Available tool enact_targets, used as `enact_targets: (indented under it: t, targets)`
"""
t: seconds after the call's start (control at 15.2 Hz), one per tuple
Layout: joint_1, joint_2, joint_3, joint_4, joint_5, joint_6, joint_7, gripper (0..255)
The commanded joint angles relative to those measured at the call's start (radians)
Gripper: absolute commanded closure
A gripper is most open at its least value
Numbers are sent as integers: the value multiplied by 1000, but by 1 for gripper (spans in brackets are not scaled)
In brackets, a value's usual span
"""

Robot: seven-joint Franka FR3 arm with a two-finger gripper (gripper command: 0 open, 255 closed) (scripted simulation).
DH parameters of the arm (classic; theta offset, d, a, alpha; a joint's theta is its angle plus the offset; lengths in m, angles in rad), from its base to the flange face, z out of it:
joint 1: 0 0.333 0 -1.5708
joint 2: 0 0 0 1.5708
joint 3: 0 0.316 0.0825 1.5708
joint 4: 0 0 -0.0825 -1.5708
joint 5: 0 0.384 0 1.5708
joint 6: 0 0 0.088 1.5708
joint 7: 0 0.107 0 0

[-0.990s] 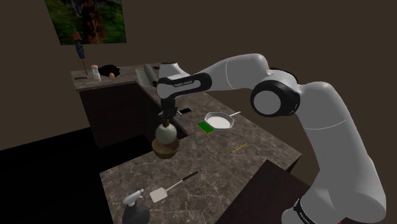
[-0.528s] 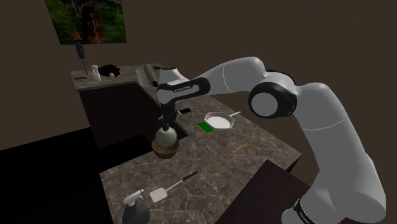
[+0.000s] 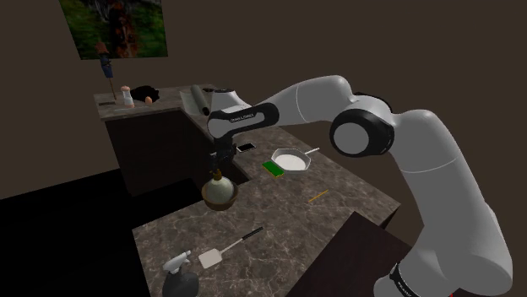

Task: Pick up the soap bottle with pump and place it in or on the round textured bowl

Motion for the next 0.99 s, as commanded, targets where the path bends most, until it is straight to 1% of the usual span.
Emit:
enact_targets:
  t: [0.0,0.13,0.4,0.92]
  targets:
    - [0,0,0,0,0,0,0,0]
    - [0,0,0,1,0,0,0,0]
    - [-1,-53,-1,40,-1,-93,1,0]
    - [-1,-53,-1,40,-1,-93,1,0]
